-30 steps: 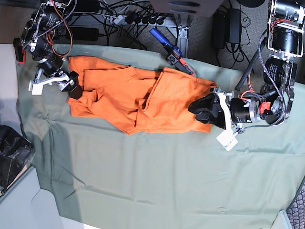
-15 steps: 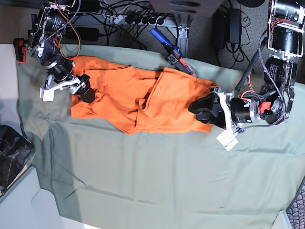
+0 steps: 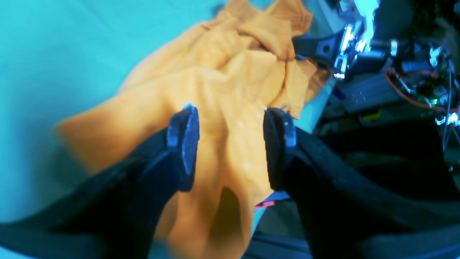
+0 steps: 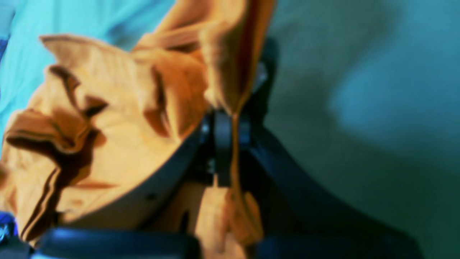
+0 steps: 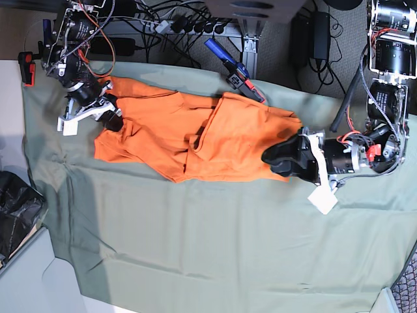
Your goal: Fold the T-shirt properly
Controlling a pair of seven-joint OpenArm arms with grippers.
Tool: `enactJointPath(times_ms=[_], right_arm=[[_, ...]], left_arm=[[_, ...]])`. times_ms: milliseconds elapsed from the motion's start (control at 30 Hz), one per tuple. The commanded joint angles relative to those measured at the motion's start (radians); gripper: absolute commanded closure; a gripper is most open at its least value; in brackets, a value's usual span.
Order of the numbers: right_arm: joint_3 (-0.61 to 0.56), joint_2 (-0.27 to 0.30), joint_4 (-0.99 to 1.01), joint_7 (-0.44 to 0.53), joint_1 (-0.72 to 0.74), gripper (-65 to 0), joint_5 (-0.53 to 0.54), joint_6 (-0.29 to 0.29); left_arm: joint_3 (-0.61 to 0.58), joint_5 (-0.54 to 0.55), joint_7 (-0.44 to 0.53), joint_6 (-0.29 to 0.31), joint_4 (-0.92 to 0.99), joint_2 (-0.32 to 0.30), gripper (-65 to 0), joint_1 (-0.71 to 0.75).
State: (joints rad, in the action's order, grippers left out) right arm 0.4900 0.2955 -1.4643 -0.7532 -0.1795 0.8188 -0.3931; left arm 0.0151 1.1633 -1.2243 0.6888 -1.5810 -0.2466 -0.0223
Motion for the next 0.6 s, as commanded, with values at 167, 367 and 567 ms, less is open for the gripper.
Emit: enactJointPath(times_ms=[167,367,567], right_arm=[[0.15,0.026,-0.121,0.023,0.014,0.0,0.011,-0.113],[0.114,0.02,-0.216,0.004,0.022,0.0,0.046,-0.113],[-0.025,-0.089,-0.312,-0.003,0.021,0.0,0.045,-0.113]], left_arm=[[0.13,0.061,-0.007,0.009,-0.017,-0.06,-31.8,-0.013],[0.152,0.067,-0.008,0.009,-0.017,-0.145,-31.8,-0.002],[0.152,0.068,-0.008,0.009,-0.017,-0.204,-31.8,0.009]])
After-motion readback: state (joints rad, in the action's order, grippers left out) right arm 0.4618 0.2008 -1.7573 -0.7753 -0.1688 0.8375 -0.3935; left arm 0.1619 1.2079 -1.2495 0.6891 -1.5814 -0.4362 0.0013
